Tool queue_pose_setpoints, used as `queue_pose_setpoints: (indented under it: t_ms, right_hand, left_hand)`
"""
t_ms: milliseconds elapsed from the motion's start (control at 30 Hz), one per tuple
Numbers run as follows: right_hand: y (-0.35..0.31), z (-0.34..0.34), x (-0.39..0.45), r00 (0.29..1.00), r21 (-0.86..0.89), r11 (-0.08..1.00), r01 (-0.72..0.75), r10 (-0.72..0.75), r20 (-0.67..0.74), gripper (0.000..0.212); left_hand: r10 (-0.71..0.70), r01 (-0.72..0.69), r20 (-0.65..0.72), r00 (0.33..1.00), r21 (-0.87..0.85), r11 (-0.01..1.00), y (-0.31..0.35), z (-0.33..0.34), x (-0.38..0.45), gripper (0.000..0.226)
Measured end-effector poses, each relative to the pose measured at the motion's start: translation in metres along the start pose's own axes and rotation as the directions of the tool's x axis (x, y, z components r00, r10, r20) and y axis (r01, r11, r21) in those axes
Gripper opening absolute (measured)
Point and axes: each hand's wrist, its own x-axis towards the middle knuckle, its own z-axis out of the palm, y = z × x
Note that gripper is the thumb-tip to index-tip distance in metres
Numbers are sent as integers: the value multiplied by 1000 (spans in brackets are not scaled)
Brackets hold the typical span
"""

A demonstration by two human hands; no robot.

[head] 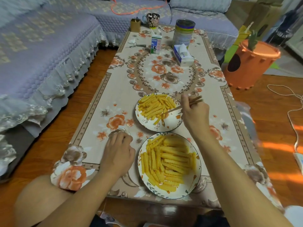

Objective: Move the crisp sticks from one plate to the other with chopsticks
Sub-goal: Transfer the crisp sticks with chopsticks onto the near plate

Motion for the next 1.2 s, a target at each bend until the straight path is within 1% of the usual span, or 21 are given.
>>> queue_pose_setpoints:
  t_ms: [67, 100, 167, 200, 267, 333, 367, 400, 500, 567, 633, 733, 833, 933, 1033, 1100, 1133, 1200]
  right_hand:
    - [-1, 1, -3, 998, -58, 997, 56, -54, 34, 55]
    - [0, -2, -3, 998, -82, 995, 57, -54, 39, 55]
    - [2, -14, -2, 1000, -70, 998, -5, 6, 2, 54]
    - [2, -23, -1, 998, -18, 999, -51, 50, -28, 52]
    - [0, -47, 1, 985, 170, 974, -149, 161, -61, 48]
    - [-7, -74, -1, 967, 361, 902, -236, 255, -4, 48]
    - [-8, -86, -3, 964, 396, 880, -261, 261, 56, 49]
    - [-9, -98, -6, 962, 384, 882, -273, 244, 122, 50]
    - [-8, -118, -23, 933, 258, 930, -262, 176, 313, 52]
    - [-8, -121, -38, 902, 180, 949, -258, 169, 398, 54]
    - [-9, -122, -50, 881, 116, 964, -237, 163, 445, 52]
    - [-9, -120, -61, 873, 39, 984, -171, 134, 468, 46]
    - [-13, -124, -65, 867, 18, 988, -152, 125, 483, 41]
    - [-18, -133, -59, 896, 65, 986, -151, 108, 431, 39]
    - [-21, -133, -48, 956, 185, 971, -154, 99, 278, 40]
    - [-21, -121, -38, 981, 247, 957, -153, 116, 157, 40]
    - [-20, -112, -34, 985, 247, 957, -153, 127, 116, 40]
    - [-16, -86, -25, 987, 209, 966, -154, 140, 81, 38]
  left_hand:
    - [1, -1, 2, 1000, 2, 1000, 0, 0, 0, 39]
    - [2, -2, 5, 1000, 4, 1000, -1, 0, 0, 39]
    - [-1, 1, 12, 1000, 8, 1000, -1, 0, 0, 39]
    - [-5, 4, 14, 1000, 9, 1000, 0, -1, 0, 40]
    - [-6, 6, 14, 1000, 13, 1000, 0, -1, 0, 41]
    - [-6, 6, 10, 1000, 17, 1000, 1, -1, -1, 40]
    - [-5, 5, 8, 1000, 17, 1000, 0, -1, -1, 39]
    - [-4, 4, 8, 1000, 15, 1000, 0, 0, -1, 38]
    - [-12, 12, 0, 1000, 10, 1000, -1, 1, -1, 39]
    - [-10, 10, -7, 1000, 8, 1000, 0, 1, -2, 42]
    - [-12, 12, -6, 1000, 11, 1000, 1, 1, -2, 43]
    - [-18, 18, 0, 1000, 0, 1000, 2, 1, -2, 45]
    - [-18, 18, -1, 1000, -5, 1000, 2, 1, -3, 44]
    - [-12, 12, -10, 1000, -10, 1000, 1, 2, -3, 42]
    - [-4, 3, -12, 1000, -7, 1000, 2, 2, -4, 43]
    - [-3, 3, -5, 1000, 1, 1000, 2, 1, -3, 44]
    - [-4, 4, 0, 1000, 4, 1000, 2, 1, -2, 43]
    - [-7, 7, 9, 1000, 10, 1000, 2, 1, -1, 42]
